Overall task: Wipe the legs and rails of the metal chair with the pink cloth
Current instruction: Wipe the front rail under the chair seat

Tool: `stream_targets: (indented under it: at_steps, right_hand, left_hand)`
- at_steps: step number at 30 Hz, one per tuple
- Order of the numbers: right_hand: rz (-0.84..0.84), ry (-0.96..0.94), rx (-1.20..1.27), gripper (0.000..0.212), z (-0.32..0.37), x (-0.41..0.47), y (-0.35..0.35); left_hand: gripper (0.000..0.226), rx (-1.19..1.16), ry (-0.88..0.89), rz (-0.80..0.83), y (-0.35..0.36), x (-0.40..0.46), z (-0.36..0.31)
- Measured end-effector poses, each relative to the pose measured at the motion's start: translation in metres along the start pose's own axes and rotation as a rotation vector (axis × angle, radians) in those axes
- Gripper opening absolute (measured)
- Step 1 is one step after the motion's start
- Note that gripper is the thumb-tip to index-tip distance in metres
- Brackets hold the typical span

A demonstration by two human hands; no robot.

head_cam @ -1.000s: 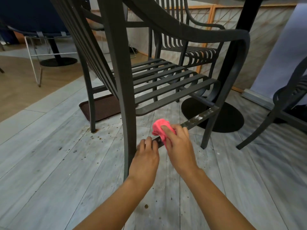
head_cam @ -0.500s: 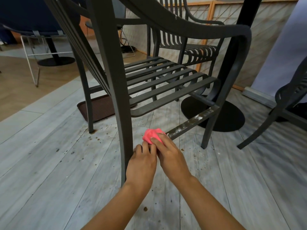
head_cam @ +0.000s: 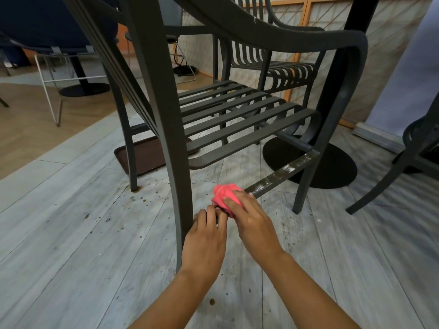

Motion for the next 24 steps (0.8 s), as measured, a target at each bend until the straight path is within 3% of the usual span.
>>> stream_targets:
  at_steps: [12, 17, 22, 24]
  right_hand:
    - [-0.039, 0.107, -0.071, 0.06, -0.034, 0.01, -0.01]
    - [-0.055, 0.145, -0.047, 0.054, -0.03, 0.01, -0.015]
    - [0.041, 0.25, 0.101, 0.04, -0.031, 0.014, -0.021]
    - [0.014, 0.197, 0.086, 0.042, -0.026, 0.014, -0.03]
  left_hand:
    - [0.049, 0.036, -0.008, -0.013, 0.005, -0.001, 0.002]
    - [0.049, 0.071, 0.01, -0.02, 0.004, -0.002, 0.0]
    - [0.05, 0.048, -0.009, 0.007, 0.003, -0.003, -0.001]
    - [0.054, 0.016, -0.037, 0.006, 0.001, -0.002, -0.004]
Point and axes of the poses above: each hand's wrist, its own x-axis towards the middle knuckle, its own y-axis out of the palm, z = x × y, the point moved 3 cm from there along x, towards the middle knuckle, and after that the axes turned 3 degrees about -z, right-handed, at the moved point
